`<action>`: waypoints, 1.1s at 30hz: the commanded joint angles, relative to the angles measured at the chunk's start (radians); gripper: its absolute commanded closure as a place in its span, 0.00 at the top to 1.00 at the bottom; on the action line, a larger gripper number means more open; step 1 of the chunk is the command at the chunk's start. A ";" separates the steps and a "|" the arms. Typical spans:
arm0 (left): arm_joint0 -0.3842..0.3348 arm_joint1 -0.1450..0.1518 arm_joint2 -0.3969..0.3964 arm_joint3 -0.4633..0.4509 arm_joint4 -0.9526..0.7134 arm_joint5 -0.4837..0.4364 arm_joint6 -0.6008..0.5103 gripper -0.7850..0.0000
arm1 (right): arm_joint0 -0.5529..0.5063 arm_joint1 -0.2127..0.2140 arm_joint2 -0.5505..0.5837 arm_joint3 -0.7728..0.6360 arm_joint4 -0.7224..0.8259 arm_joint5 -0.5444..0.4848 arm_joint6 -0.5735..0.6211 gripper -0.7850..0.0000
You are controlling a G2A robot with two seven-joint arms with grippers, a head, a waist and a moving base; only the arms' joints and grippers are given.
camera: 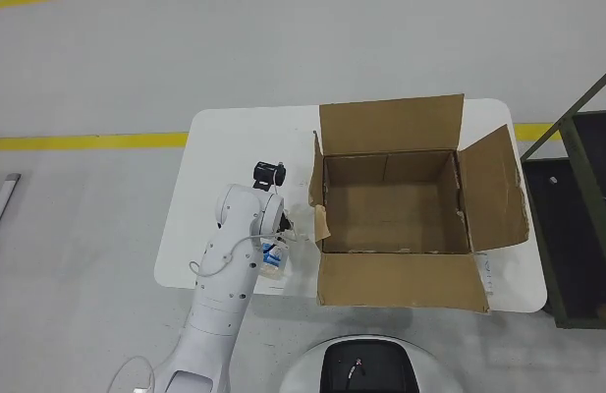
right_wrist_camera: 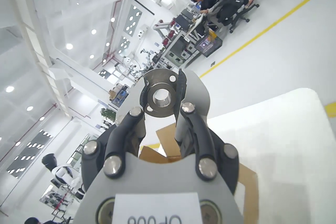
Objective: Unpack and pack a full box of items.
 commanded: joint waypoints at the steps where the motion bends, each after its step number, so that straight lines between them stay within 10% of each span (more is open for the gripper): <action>1: 0.000 0.000 0.000 0.000 0.000 0.000 0.000 1.00 | -0.037 0.007 0.023 0.003 -0.052 -0.012 0.037 0.00; 16: 0.000 0.000 0.000 0.000 0.000 0.000 0.000 1.00 | -0.323 0.044 -0.067 0.032 -0.731 -0.325 0.137 0.00; 33: 0.000 0.000 0.000 0.000 0.000 0.000 0.000 1.00 | -0.308 0.082 -0.219 0.157 -1.160 -0.468 0.116 0.00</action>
